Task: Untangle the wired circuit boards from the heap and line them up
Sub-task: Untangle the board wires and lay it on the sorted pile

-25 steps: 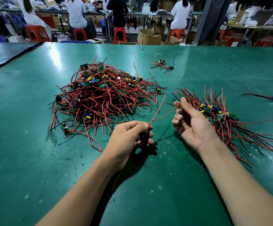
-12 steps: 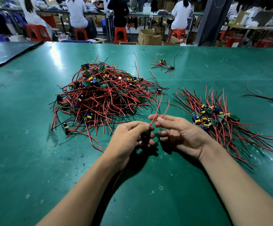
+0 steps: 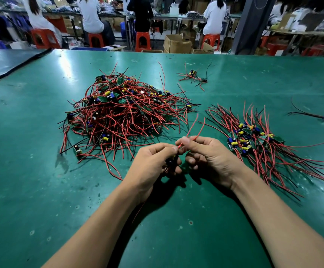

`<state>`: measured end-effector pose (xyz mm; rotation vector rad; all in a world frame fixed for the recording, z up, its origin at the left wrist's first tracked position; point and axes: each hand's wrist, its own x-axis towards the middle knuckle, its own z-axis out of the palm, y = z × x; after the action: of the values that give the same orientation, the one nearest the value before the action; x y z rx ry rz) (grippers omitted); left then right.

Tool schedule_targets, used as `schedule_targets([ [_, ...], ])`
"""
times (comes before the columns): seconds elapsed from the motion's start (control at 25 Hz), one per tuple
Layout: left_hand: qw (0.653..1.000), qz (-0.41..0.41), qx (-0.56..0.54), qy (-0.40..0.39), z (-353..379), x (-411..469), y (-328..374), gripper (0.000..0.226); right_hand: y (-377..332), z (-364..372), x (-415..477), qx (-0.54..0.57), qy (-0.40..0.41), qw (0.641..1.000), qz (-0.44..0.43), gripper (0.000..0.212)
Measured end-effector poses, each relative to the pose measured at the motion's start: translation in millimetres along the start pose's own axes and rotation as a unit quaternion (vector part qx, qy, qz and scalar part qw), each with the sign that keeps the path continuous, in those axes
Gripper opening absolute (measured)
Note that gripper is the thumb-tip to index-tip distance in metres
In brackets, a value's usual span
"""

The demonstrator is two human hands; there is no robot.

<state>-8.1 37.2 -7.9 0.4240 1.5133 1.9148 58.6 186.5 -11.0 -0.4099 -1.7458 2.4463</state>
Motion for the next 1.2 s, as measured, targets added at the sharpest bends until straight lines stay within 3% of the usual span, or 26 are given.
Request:
schedule_targets([
  [0.16, 0.999, 0.029, 0.007, 0.025, 0, 1, -4, 0.011, 2, 7, -4, -0.082, 0.032, 0.996, 0.006, 0.025],
  [0.44, 0.989, 0.081, 0.108, 0.058, 4, 1, -9, 0.011, 4, 16, -3, -0.166, 0.113, 0.979, -0.036, 0.015],
  [0.68, 0.994, 0.058, 0.081, 0.051, 5, 2, -7, 0.010, 6, 24, 0, -0.025, 0.116, 0.992, -0.033, 0.017],
  [1.2, 0.998, 0.020, 0.052, 0.003, 3, 1, -4, 0.010, -5, 9, 10, 0.140, 0.136, 0.980, -0.024, 0.024],
])
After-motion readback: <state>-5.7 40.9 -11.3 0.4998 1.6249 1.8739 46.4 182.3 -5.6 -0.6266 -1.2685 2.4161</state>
